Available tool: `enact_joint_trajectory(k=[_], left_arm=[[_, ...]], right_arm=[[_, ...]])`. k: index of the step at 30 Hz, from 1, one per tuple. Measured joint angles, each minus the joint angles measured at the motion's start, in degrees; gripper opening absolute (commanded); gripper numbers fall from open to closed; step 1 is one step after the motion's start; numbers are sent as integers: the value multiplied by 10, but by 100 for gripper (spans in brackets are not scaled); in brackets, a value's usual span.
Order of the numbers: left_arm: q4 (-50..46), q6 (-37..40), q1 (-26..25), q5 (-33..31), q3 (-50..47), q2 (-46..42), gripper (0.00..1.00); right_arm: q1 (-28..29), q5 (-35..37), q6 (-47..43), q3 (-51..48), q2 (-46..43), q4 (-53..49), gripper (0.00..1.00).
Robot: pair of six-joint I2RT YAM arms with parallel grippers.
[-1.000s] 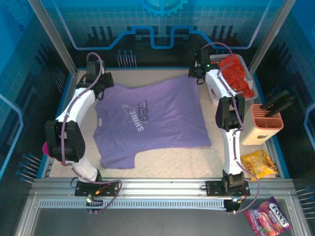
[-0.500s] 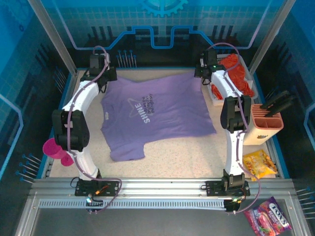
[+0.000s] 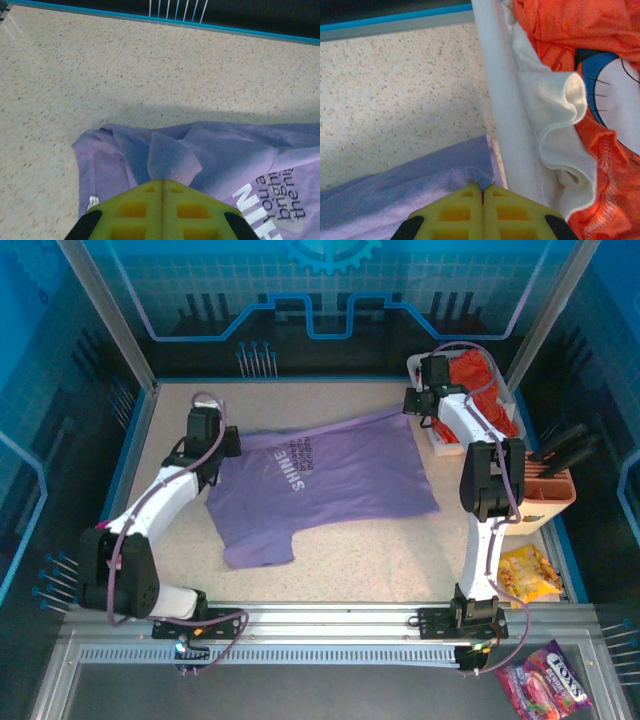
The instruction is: Fold and stack the t-shirts
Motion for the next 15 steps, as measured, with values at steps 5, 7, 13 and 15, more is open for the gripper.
enact_joint_trajectory(k=[5, 7, 13, 15], left_arm=[[6, -12, -21, -54, -66, -38, 0], [6, -16, -21, -72, -84, -40, 0], [5, -21, -22, -112, -110, -43, 0], [5, -22, -22, -121, -116, -49, 0]], right_arm=[[0, 0, -1, -28, -15, 11, 0], [0, 0, -1, -39, -21, 17, 0], [3, 5, -3, -68, -33, 41, 0], [7, 15, -6, -80, -39, 46, 0]])
